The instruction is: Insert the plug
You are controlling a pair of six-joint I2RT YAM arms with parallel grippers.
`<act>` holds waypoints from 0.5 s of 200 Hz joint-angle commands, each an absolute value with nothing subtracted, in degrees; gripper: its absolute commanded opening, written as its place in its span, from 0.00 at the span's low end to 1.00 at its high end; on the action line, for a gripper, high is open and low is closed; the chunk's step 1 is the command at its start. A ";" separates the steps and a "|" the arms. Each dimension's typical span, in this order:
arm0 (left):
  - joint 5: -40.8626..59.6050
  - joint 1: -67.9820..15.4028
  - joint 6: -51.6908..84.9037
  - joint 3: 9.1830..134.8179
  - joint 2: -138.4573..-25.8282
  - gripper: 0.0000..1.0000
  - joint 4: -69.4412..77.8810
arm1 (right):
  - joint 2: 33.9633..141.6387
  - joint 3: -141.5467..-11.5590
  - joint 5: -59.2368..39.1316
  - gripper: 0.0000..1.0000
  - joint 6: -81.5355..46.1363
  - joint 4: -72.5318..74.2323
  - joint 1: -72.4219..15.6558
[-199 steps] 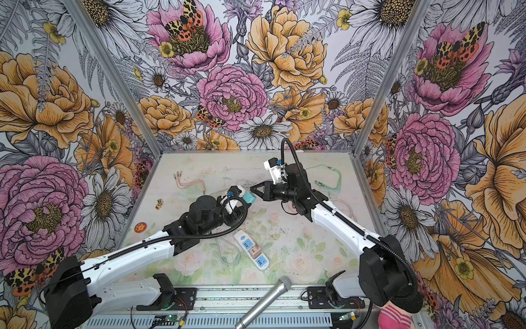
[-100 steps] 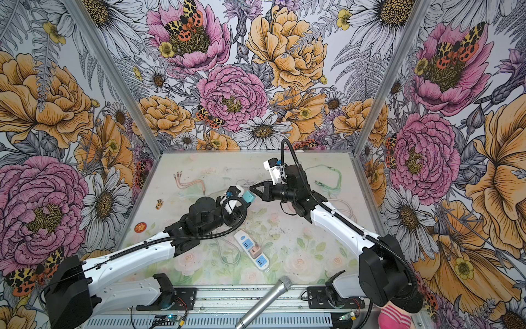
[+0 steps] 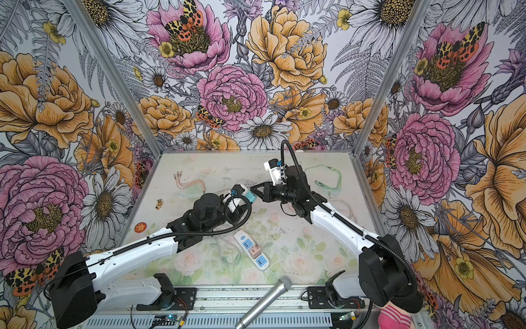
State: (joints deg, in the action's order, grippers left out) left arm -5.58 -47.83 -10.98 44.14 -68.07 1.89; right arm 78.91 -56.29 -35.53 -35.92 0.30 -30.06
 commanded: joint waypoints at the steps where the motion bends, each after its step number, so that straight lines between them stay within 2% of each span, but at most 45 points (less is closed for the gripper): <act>1: -4.83 -47.54 -12.70 49.13 -67.23 0.06 12.07 | 79.30 -54.39 -41.75 0.10 -34.70 -4.83 -32.80; 17: -5.56 -47.55 -12.84 49.06 -67.08 0.05 11.97 | 79.13 -54.73 -41.51 0.27 -34.72 -4.97 -32.74; 34: -6.06 -47.55 -12.83 48.97 -66.91 0.05 11.87 | 78.71 -55.08 -41.07 0.34 -34.71 -5.01 -32.67; 49: -6.20 -47.53 -12.57 48.57 -66.82 0.05 12.11 | 78.35 -55.61 -40.59 0.45 -34.61 -5.01 -32.25; 74: -6.39 -47.50 -12.14 47.74 -66.61 0.04 12.83 | 77.16 -56.59 -41.20 0.48 -34.63 -4.92 -31.38; 100: -6.57 -47.49 -12.22 47.56 -66.47 0.03 12.92 | 75.24 -56.56 -42.08 0.48 -34.79 -5.01 -31.29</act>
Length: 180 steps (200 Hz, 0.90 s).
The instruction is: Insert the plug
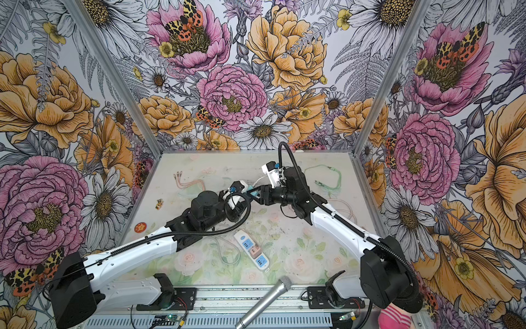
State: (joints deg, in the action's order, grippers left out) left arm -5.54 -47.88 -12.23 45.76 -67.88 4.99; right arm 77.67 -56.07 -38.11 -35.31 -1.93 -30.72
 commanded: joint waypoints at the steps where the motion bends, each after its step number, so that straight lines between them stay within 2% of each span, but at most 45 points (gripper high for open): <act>1: -6.54 -47.52 -12.26 47.55 -66.50 0.04 12.92 | 75.15 -56.54 -42.09 0.47 -34.80 -5.01 -31.34; 16: -6.08 -47.54 -12.37 47.46 -66.52 0.04 12.92 | 74.33 -55.88 -42.10 0.42 -34.80 -5.23 -31.34; 48: -6.94 -47.55 -12.62 47.12 -66.23 0.04 13.34 | 74.15 -55.89 -40.82 0.18 -32.22 -9.82 -31.36; 81: -6.07 -47.77 -13.10 46.53 -65.73 0.06 14.15 | 74.80 -55.57 -40.73 0.05 -30.94 -11.16 -31.42; 89: -5.65 -47.77 -13.10 46.45 -65.74 0.12 14.15 | 74.97 -55.66 -40.62 0.04 -30.69 -11.16 -31.44; 103: -5.05 -47.83 -12.89 46.25 -65.69 0.36 13.91 | 75.03 -55.98 -39.95 0.00 -29.87 -11.32 -31.37; 112: -5.39 -47.81 -12.44 46.32 -65.53 0.46 13.29 | 75.00 -56.47 -39.13 0.00 -29.04 -11.98 -31.13; 152: -9.27 -47.51 -11.16 46.16 -60.93 0.61 5.94 | 73.56 -60.19 -35.97 0.00 -25.26 -18.69 -28.05; 180: -9.29 -44.86 -9.31 47.44 -58.46 0.64 -3.05 | 70.82 -61.37 -35.07 0.00 -25.05 -21.12 -27.08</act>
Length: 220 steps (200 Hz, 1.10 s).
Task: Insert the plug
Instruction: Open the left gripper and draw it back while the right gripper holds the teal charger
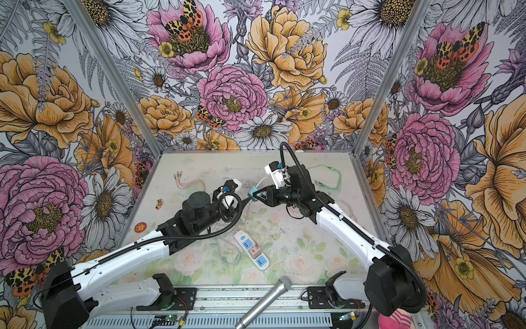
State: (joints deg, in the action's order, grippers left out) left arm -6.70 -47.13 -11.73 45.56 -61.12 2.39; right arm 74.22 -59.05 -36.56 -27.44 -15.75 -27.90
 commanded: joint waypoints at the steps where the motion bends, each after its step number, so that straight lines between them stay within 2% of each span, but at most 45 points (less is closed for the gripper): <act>1: -9.39 -44.71 -9.22 47.45 -58.45 0.64 -3.24 | 70.74 -61.40 -35.07 0.00 -25.01 -21.19 -27.08; 29: -8.54 -38.58 -7.02 47.35 -61.92 0.64 -4.32 | 68.89 -62.20 -35.12 0.00 -25.12 -22.87 -27.08; 53: -7.82 -33.28 -5.93 51.89 -71.09 0.62 -6.25 | 67.61 -61.95 -35.35 0.00 -24.79 -25.20 -27.24; 101: -11.57 -32.52 -10.40 70.37 -95.63 0.55 -15.92 | 65.33 -60.06 -32.39 0.00 -22.12 -30.81 -28.12; 135: -9.38 -32.03 -12.69 81.26 -109.71 0.52 -19.95 | 64.57 -61.23 -30.21 0.00 -19.60 -34.58 -28.05; 175: -2.43 -31.30 -12.54 84.37 -112.76 0.54 -22.09 | 66.69 -62.55 -28.88 0.00 -17.68 -36.91 -27.72; 220: 4.74 -30.50 -14.67 80.07 -109.79 0.55 -22.31 | 68.99 -63.37 -28.97 0.00 -16.70 -36.91 -27.72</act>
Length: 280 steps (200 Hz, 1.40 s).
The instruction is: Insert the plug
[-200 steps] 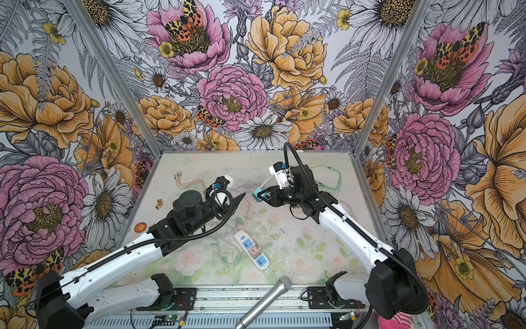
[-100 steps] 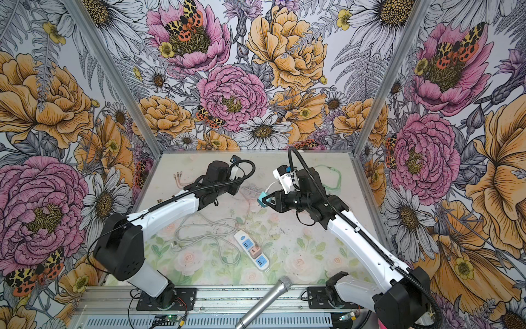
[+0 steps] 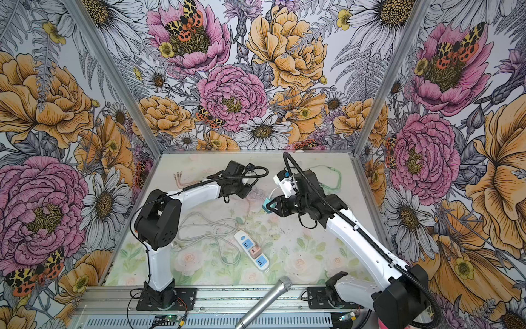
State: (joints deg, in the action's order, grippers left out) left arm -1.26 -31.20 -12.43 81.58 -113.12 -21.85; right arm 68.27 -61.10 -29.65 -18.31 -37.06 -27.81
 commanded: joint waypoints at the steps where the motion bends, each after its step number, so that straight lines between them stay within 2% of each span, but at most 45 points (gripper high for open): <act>1: 4.83 -30.45 -14.81 79.98 -109.78 0.55 -22.32 | 69.04 -63.37 -28.94 0.00 -16.70 -36.91 -27.74; 34: 8.61 -30.01 -20.38 79.42 -109.88 0.55 -23.15 | 69.91 -63.68 -29.19 0.00 -16.39 -36.83 -27.69; 49: 7.25 -30.01 -22.13 81.25 -111.38 0.51 -24.68 | 69.90 -63.57 -29.18 0.00 -16.41 -36.83 -27.71; 92: 2.01 -31.28 -26.61 86.87 -117.22 0.48 -26.87 | 69.51 -63.41 -29.61 0.00 -16.34 -36.91 -27.70; 169: 3.01 -32.07 -31.57 94.49 -124.90 0.46 -32.83 | 69.61 -63.11 -30.02 0.00 -16.05 -37.00 -27.15; 182: 2.79 -32.18 -31.48 95.45 -126.38 0.41 -32.83 | 69.91 -63.15 -29.90 0.00 -16.08 -37.00 -27.00; 207: 2.97 -31.67 -29.60 98.84 -129.50 0.16 -32.79 | 70.31 -63.37 -29.78 0.00 -16.02 -37.00 -27.07; 231: 3.14 -30.63 -26.65 102.26 -130.70 0.00 -32.66 | 69.50 -63.28 -29.16 0.00 -16.04 -37.00 -26.84; 280: 3.86 -29.87 -20.22 104.68 -123.95 0.00 -28.78 | 68.06 -62.84 -28.49 0.00 -15.98 -37.00 -26.67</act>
State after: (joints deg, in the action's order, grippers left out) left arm 3.03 -30.72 -25.19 102.89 -129.80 -31.86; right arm 69.78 -61.73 -29.52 -16.80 -37.52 -26.98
